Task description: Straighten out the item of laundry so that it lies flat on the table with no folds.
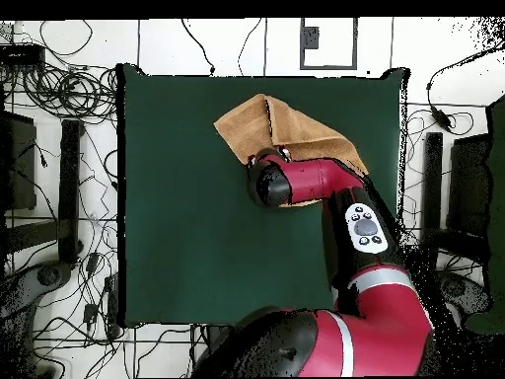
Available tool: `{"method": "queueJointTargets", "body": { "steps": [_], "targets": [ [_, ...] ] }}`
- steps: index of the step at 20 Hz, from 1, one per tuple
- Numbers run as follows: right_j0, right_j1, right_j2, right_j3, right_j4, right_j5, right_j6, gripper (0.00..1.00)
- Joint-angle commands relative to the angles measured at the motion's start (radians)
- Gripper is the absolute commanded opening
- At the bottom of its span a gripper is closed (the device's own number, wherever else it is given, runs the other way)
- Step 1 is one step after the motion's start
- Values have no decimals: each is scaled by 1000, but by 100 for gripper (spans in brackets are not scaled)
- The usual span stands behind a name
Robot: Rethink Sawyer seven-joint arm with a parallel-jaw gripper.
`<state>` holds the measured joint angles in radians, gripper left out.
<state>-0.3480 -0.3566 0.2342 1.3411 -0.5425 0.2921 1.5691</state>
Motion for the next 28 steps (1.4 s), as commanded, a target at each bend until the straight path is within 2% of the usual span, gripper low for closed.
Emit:
{"method": "queueJointTargets", "body": {
  "steps": [1,4,7,13,25,27,28],
  "targets": [
    [21,-23,-32,-11,9,51,99,100],
    [5,-31,2,-75,27,152,20,100],
    [-1,-19,20,-118,30,196,-15,100],
    [0,8,18,-118,13,157,22,100],
    [-6,24,26,-129,20,172,18,100],
    [-1,15,21,-110,18,153,34,100],
    [11,7,3,-70,27,136,82,100]
  ]
}}
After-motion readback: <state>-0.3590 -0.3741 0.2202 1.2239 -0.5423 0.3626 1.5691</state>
